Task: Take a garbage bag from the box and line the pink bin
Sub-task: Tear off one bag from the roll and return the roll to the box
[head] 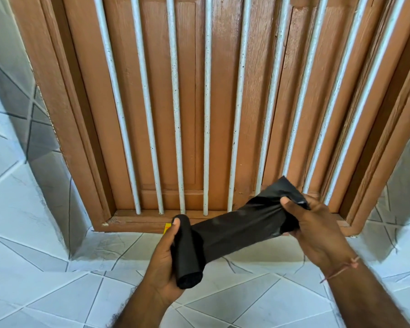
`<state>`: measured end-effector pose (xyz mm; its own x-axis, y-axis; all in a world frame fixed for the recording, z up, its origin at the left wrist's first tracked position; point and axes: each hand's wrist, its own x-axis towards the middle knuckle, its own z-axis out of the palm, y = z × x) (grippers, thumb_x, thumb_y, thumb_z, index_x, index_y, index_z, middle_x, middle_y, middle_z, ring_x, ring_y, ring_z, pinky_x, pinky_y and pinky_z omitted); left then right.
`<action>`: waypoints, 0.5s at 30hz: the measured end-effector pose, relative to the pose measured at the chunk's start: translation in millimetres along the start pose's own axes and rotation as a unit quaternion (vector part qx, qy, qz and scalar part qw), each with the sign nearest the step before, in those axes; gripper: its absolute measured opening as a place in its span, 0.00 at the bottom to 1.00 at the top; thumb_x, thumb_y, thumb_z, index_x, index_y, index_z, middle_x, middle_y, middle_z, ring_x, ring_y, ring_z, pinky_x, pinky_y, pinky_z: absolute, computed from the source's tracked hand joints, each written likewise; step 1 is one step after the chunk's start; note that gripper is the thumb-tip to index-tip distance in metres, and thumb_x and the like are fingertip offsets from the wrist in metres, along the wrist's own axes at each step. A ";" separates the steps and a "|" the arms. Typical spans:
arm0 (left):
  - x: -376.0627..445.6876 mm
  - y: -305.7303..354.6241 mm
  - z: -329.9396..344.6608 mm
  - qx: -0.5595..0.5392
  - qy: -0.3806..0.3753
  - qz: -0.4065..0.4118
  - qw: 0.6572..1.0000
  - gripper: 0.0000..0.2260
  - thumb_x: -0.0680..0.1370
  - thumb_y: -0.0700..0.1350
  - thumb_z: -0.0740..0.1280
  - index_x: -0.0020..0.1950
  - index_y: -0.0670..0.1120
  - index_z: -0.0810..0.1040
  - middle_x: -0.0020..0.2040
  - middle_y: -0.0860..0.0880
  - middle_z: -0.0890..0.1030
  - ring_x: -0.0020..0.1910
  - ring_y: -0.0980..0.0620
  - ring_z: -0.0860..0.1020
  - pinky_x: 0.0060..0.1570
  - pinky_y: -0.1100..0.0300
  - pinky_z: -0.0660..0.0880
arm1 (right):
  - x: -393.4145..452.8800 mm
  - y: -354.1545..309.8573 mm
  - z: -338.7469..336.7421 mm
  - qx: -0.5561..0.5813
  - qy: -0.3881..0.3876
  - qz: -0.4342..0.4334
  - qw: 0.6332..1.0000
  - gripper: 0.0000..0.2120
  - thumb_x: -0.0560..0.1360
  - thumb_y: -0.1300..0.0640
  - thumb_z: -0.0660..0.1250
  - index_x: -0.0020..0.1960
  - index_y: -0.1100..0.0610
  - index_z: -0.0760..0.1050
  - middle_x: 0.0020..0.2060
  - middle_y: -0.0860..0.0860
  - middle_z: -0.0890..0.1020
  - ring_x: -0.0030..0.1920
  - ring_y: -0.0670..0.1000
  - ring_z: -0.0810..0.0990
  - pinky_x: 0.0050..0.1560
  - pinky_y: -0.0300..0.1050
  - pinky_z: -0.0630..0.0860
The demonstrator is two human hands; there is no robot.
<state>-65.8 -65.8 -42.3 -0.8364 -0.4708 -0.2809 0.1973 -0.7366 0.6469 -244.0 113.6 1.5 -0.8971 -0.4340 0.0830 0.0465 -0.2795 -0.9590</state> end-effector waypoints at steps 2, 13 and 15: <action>-0.5 5.3 -5.2 0.004 0.001 0.002 1.000 0.16 0.76 0.54 0.65 0.44 0.43 0.85 0.42 0.40 0.86 0.35 0.41 0.85 0.30 0.51 0.82 | 4.3 -2.6 -15.3 0.004 0.015 -0.033 0.999 0.13 0.67 0.51 0.76 0.48 0.56 0.81 0.45 0.55 0.84 0.44 0.54 0.82 0.36 0.44 0.81; -4.9 23.1 -1.8 0.185 -0.089 0.018 0.979 0.29 0.59 0.41 0.77 0.60 0.42 0.79 0.52 0.38 0.84 0.46 0.40 0.83 0.46 0.47 0.81 | -16.0 3.4 -20.5 -0.487 0.124 -0.274 0.820 0.21 0.71 0.41 0.69 0.60 0.51 0.76 0.55 0.50 0.80 0.53 0.49 0.79 0.55 0.50 0.77; -8.0 23.9 8.6 0.205 -0.148 0.011 0.967 0.28 0.61 0.40 0.75 0.61 0.45 0.79 0.56 0.38 0.83 0.51 0.40 0.82 0.53 0.45 0.79 | -31.3 3.9 15.3 -0.370 -0.092 -0.191 0.905 0.27 0.68 0.30 0.63 0.62 0.42 0.73 0.59 0.37 0.77 0.58 0.35 0.76 0.59 0.39 0.73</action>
<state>-58.8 -75.5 -18.4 -0.9563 -0.2792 -0.0870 0.0485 -0.4448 0.8943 -209.0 113.0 -0.7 -0.6938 -0.5811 0.4254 -0.6193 0.1800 -0.7642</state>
